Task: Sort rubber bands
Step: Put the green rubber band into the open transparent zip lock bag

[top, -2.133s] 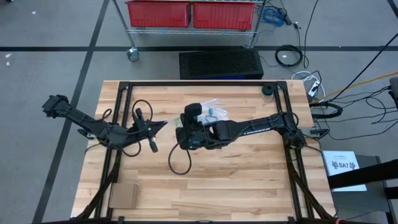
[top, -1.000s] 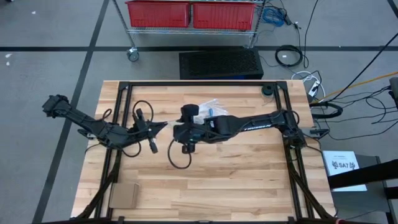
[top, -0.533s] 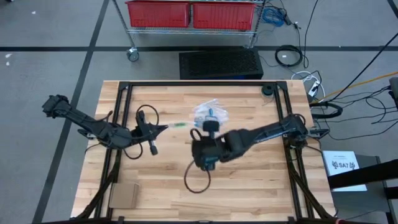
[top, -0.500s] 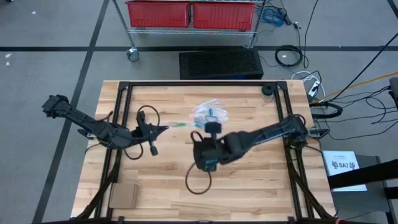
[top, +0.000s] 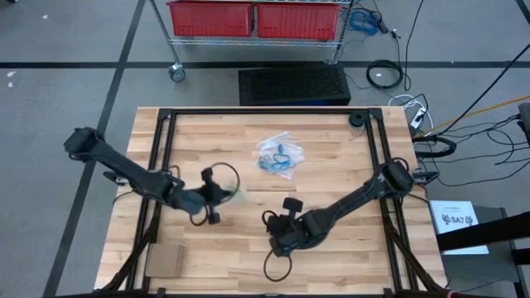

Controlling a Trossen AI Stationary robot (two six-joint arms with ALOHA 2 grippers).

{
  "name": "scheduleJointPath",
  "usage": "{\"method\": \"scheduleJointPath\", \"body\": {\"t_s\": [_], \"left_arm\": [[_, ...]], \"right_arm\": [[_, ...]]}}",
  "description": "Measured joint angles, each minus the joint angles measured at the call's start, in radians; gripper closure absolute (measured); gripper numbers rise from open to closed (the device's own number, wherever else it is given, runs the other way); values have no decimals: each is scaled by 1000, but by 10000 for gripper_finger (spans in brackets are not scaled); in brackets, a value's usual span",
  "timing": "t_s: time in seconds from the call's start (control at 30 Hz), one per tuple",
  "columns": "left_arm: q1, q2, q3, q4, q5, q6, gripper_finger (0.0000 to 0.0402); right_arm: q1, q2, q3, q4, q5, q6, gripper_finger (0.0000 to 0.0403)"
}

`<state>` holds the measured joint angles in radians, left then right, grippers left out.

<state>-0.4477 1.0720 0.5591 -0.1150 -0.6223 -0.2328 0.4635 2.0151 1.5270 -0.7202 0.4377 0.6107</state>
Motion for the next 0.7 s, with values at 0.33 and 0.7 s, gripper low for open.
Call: {"method": "scheduleJointPath", "body": {"t_s": [0.33,0.7], "left_arm": [[-34,331,0,235,284,-126,397],[-50,491,2,595,520,-127,301]], "right_arm": [[46,-1,-46,67,0,89,403],[68,-1,-67,147,-18,232,403]]}}
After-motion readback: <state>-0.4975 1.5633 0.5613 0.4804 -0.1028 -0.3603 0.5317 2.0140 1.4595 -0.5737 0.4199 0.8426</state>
